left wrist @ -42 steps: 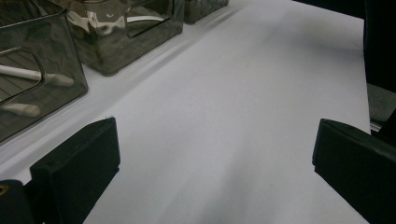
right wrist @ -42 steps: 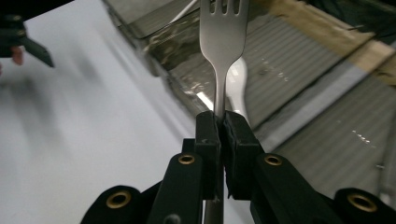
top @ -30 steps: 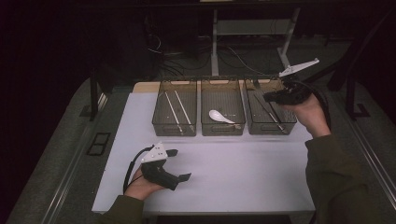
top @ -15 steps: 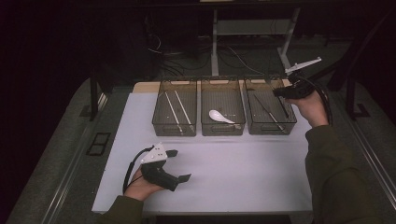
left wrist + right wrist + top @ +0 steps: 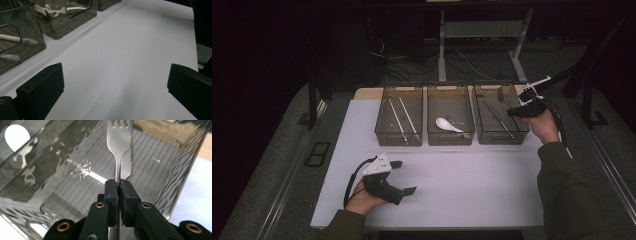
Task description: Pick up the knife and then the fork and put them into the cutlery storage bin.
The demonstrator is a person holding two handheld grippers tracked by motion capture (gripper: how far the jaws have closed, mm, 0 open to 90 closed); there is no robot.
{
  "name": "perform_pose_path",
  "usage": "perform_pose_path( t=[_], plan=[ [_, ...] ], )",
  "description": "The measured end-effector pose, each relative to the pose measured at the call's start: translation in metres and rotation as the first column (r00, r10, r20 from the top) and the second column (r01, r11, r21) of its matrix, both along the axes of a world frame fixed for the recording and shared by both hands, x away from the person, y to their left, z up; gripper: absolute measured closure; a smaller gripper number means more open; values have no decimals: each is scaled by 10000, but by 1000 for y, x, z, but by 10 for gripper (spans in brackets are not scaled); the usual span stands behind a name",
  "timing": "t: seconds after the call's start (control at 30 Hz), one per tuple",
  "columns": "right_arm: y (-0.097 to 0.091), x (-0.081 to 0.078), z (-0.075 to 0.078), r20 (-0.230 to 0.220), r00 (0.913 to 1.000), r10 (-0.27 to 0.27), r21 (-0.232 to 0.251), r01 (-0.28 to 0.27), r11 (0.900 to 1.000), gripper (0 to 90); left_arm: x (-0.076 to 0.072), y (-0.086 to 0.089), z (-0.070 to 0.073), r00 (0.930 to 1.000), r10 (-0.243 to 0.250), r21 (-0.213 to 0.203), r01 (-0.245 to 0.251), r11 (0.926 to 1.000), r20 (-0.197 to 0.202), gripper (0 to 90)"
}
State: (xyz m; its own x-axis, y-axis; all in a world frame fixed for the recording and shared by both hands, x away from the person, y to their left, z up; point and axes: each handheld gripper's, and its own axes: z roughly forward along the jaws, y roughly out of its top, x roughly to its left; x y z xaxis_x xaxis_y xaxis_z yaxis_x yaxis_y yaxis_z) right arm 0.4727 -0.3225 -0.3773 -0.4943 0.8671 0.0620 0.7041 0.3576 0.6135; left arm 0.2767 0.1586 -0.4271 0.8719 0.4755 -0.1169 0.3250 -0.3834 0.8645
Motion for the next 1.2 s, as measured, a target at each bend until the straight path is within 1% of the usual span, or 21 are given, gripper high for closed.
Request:
perform_pose_path(
  t=[0.1, 0.27, 0.37, 0.43, 0.47, 0.6, 0.7, 0.8, 0.9, 0.97, 1.0, 1.07, 1.13, 1.17, 1.2],
  plan=[
    [2, 2, -6, -140, 9999, -36, -30, 36, 10000, 847, -1, 0, 0, 10000, 30, -26, -30, 10000, -5, 0],
    [6, 3, -11, -418, 9991, -119, -325, 105, 9994, 846, 0, 0, 0, 10000, -14, 4, 14, 10000, 0, 0],
    [7, 4, -13, -430, 9988, -220, -351, 205, 9992, 843, 0, 0, 0, 10000, -6, 20, 6, 10000, 5, 0],
    [9, 5, -14, -456, 9985, -299, -491, 276, 9984, 829, -1, 0, 0, 10000, 18, -8, -18, 10000, 0, 0],
    [9, 5, -14, -457, 9984, -322, -524, 298, 9982, 801, -1, 0, 0, 10000, 24, -11, -24, 10000, -2, 0],
    [8, 4, -13, -404, 9982, -434, -299, 422, 9987, 717, -1, 0, 0, 10000, 7, -5, -7, 10000, 1, 0],
    [6, 2, -10, -314, 9987, -412, 68, 414, 9991, 689, 0, 0, 0, 10000, 13, -11, -13, 10000, 0, 0],
    [3, 0, -4, -172, 9990, -411, 507, 420, 9978, 642, 0, 0, 0, 10000, 17, -8, -17, 10000, 2, 0],
    [0, -5, 2, -83, 9991, -408, 1115, 415, 9929, 588, -1, 0, 0, 10000, 16, -15, -16, 10000, 5, 0],
    [-1, -10, 6, 110, 9991, -401, 1305, 384, 9907, 538, -1, 0, 0, 10000, 17, -14, -17, 10000, 3, 0],
    [-1, -13, 7, 238, 9989, -397, 1284, 363, 9911, 503, -1, 0, 0, 10000, 13, -8, -13, 10000, 7, 0],
    [0, -19, 9, 481, 9983, -335, 1339, 268, 9906, 460, -1, 0, 0, 10000, 13, -4, -13, 10000, 7, 0],
    [0, -24, 10, 615, 9979, -195, 1508, 100, 9885, 422, -1, 0, 0, 10000, 17, -3, -17, 10000, -1, 0],
    [0, -28, 10, 757, 9970, -164, 1547, 45, 9879, 406, -1, 0, 0, 10000, 18, -7, -18, 10000, 5, 0],
    [0, -31, 11, 845, 9963, -136, 1609, -2, 9870, 405, -1, 0, 0, 10000, 13, -4, -13, 10000, 13, 0]
  ],
)
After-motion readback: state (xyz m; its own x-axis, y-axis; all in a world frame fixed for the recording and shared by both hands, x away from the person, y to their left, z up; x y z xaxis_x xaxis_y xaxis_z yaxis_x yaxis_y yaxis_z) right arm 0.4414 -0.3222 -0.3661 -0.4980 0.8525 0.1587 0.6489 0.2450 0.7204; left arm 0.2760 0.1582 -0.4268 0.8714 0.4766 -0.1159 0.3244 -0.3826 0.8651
